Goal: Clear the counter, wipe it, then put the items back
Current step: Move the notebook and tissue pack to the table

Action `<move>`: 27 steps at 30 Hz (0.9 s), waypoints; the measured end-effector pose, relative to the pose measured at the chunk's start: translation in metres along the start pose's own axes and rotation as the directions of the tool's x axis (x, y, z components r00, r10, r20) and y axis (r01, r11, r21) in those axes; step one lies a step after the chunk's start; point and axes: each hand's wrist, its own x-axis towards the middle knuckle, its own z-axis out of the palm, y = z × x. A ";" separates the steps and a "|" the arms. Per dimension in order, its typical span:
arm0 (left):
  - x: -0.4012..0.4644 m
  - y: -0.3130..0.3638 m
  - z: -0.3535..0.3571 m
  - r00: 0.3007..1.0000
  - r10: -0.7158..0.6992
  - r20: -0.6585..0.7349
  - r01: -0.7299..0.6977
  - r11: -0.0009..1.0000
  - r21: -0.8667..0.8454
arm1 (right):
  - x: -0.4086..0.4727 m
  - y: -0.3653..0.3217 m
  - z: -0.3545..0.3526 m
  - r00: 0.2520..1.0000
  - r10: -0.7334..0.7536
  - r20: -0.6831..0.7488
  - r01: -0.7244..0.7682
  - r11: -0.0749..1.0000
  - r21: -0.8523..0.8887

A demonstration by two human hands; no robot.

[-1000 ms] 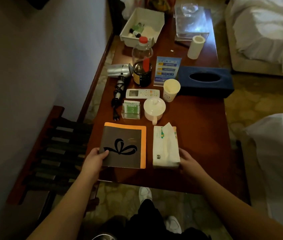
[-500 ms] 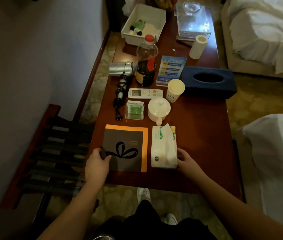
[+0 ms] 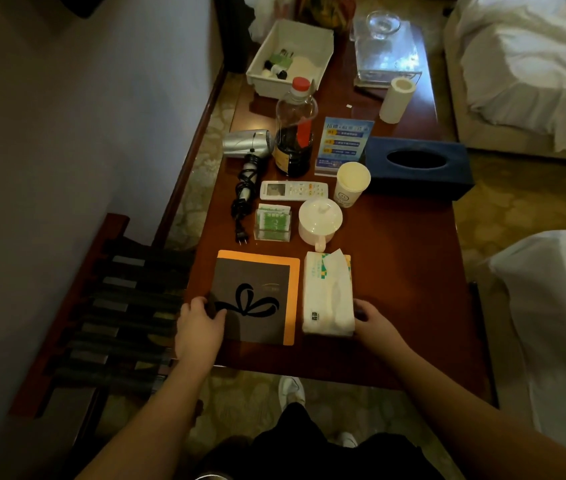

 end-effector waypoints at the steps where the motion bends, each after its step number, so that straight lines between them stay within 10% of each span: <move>1: 0.000 0.001 -0.001 1.000 -0.007 0.008 0.007 1.000 -0.002 | -0.002 0.000 -0.002 1.000 -0.004 0.005 0.004 1.000 0.017; 12: -0.030 -0.004 -0.022 0.998 -0.037 0.055 0.040 0.997 -0.060 | -0.042 0.018 -0.046 0.993 -0.105 -0.047 0.109 0.989 0.103; 27: -0.262 -0.051 -0.066 0.987 -0.134 -0.092 0.104 0.954 -0.281 | -0.135 0.029 -0.072 0.877 -0.441 0.191 0.478 0.764 -0.433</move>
